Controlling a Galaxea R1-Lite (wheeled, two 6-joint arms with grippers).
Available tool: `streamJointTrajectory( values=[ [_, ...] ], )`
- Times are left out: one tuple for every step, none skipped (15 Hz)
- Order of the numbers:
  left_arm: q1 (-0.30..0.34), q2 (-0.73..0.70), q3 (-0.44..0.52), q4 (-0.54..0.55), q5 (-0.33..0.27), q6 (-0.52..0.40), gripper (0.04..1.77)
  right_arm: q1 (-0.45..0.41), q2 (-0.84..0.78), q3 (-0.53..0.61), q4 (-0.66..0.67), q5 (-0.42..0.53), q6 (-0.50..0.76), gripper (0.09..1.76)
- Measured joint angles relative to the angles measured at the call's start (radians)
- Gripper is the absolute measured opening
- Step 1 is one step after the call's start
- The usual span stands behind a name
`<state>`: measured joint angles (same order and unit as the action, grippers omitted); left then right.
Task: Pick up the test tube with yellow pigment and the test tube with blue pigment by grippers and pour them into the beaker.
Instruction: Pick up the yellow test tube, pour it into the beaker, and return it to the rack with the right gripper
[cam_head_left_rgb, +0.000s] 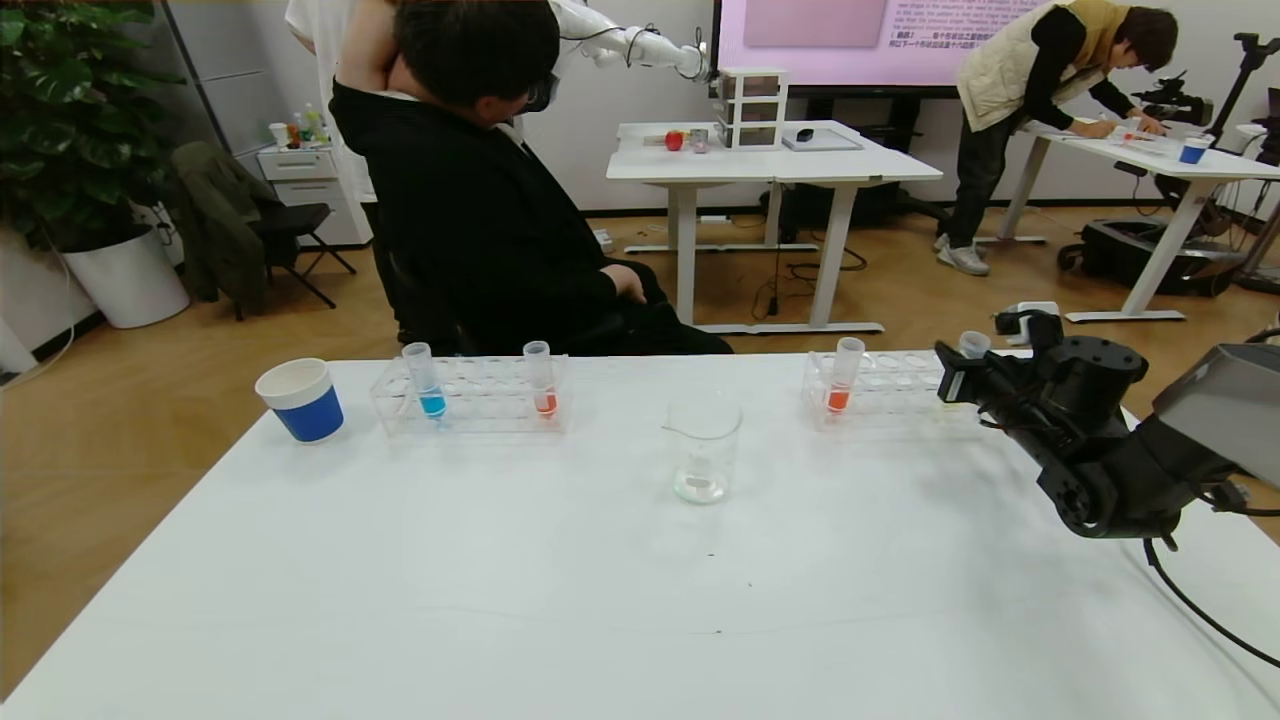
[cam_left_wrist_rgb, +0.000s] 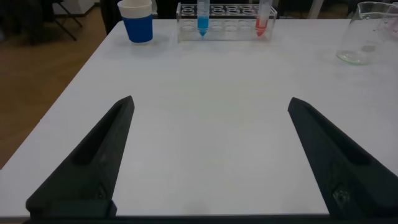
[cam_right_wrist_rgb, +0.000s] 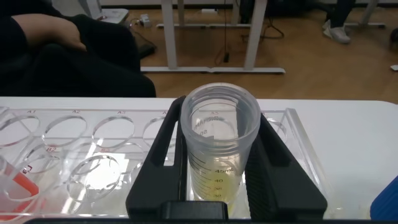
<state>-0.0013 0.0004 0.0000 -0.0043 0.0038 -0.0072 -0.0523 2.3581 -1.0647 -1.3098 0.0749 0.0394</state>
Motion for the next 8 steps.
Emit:
streamJointTrajectory(
  values=[
    [0.000,0.000,0.000,0.000,0.000,0.000,1.72,0.000,-0.010,0.003,0.002,-0.001,0.000,0.52],
    [0.000,0.000,0.000,0.000,0.000,0.000,1.72,0.000,-0.021,0.003,0.003,0.000,-0.002,0.52],
    [0.000,0.000,0.000,0.000,0.000,0.000,1.72,0.000,-0.034,0.004,0.005,0.001,-0.003,0.53],
    [0.000,0.000,0.000,0.000,0.000,0.000,1.72,0.002,-0.050,0.003,0.008,0.001,-0.005,0.53],
    [0.000,0.000,0.000,0.000,0.000,0.000,1.72,0.003,-0.071,0.003,0.023,0.001,-0.006,0.53],
    [0.000,0.000,0.000,0.001,0.000,0.000,1.72,0.005,-0.094,0.002,0.057,0.002,-0.006,0.53],
    [0.000,0.000,0.000,0.000,0.000,0.000,1.72,0.006,-0.122,-0.002,0.109,0.002,-0.006,0.53],
    [0.000,0.000,0.000,0.000,0.000,0.000,1.72,0.006,-0.146,-0.007,0.153,0.003,-0.005,0.53]
  ],
)
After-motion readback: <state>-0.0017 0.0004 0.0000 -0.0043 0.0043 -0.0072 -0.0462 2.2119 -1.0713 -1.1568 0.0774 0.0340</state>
